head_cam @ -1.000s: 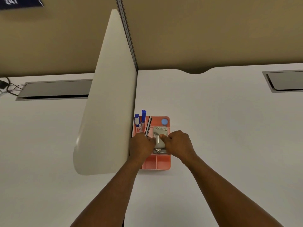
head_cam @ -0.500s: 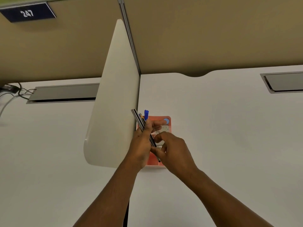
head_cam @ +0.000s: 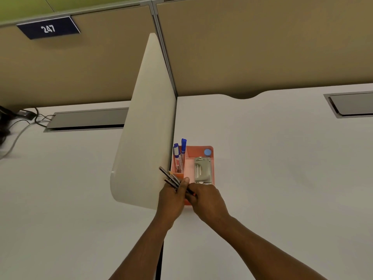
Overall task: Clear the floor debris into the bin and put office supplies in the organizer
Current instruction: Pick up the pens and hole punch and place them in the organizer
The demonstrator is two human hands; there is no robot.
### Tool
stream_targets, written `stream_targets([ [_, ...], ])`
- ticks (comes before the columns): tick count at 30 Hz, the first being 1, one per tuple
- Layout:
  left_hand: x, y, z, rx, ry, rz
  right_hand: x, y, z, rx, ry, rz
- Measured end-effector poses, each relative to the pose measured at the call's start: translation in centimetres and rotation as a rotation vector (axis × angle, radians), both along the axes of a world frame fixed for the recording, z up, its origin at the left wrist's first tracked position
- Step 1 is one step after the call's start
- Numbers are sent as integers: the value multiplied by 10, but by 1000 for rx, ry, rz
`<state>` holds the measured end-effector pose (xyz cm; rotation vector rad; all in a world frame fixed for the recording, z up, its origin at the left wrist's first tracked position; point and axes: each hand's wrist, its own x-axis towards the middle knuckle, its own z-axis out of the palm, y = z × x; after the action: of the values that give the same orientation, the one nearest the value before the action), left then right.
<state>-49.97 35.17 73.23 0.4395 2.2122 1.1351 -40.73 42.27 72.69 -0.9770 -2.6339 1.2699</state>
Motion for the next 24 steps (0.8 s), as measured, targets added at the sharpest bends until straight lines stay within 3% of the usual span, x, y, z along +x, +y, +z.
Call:
stream_targets([
  [7, -6, -7, -4, -107, 107, 35, -6, 0, -8, 55, -91, 92],
  [11, -6, -7, -13, -207, 39, 47, -3, 2, -19, 139, -272, 194],
  [16, -10, -11, -20, -171, -92, 74, -8, 0, -25, 169, -301, 175],
  [24, -10, -9, -17, -250, -1, 8, -11, 3, -27, 260, -393, 192],
])
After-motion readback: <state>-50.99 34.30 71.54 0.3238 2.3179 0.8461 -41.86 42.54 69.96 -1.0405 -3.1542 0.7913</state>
